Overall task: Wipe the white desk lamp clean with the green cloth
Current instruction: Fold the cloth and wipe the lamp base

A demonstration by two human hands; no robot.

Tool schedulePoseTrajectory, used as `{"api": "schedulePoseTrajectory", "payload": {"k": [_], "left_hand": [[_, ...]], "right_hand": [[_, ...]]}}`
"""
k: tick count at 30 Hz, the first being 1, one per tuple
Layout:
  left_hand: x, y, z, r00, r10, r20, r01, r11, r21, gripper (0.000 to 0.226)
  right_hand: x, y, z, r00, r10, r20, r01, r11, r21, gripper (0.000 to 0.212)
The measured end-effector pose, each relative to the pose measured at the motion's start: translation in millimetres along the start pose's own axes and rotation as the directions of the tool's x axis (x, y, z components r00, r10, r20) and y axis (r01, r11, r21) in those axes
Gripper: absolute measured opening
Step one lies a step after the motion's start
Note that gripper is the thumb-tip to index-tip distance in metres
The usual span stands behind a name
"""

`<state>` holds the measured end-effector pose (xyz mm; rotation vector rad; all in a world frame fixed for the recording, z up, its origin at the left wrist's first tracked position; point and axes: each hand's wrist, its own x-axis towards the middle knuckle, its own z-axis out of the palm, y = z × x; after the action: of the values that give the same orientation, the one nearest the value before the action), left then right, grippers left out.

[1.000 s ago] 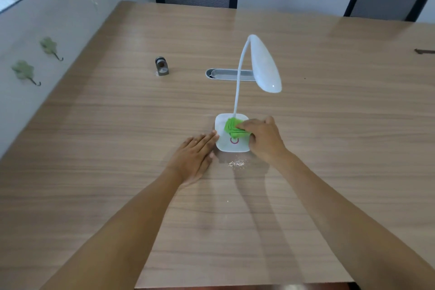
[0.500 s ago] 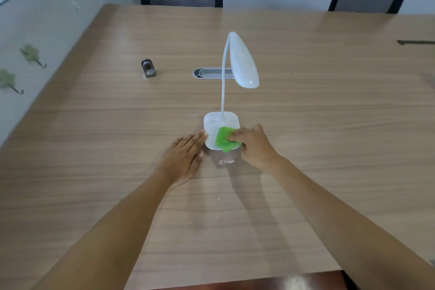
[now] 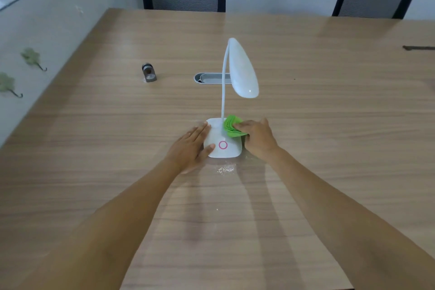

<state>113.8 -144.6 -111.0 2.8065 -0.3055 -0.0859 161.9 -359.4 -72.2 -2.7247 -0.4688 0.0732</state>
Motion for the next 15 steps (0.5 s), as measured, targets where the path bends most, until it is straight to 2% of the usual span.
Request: {"api": "schedulePoseTrajectory", "payload": {"k": [3,6,10,13,15], "left_hand": [[0,-3,3,1.0,0.001,-0.002,-0.001,1.0,0.026,0.087],[-1,-1,4,1.0,0.008,-0.019,-0.007,0.999,0.035,0.084],[-4,2,1,1.0,-0.004,-0.029,0.005,0.999,0.043,0.085],[-5,4,1,0.999,-0.002,-0.035,0.004,0.999,0.05,0.086],[-5,4,1,0.999,0.002,-0.036,0.0,0.998,0.055,0.086]], "right_hand": [[-2,9,-9,0.997,0.059,-0.043,-0.064,0.992,-0.11,0.054],[3,-1,-15,0.983,0.112,-0.146,-0.121,0.992,-0.048,0.048],[-2,-16,1,1.0,-0.004,-0.005,0.004,1.0,0.006,0.042],[0,-4,-8,0.983,0.182,-0.03,-0.183,0.982,-0.039,0.042],[2,-4,-16,0.971,0.208,-0.114,-0.217,0.973,-0.076,0.044]]}}
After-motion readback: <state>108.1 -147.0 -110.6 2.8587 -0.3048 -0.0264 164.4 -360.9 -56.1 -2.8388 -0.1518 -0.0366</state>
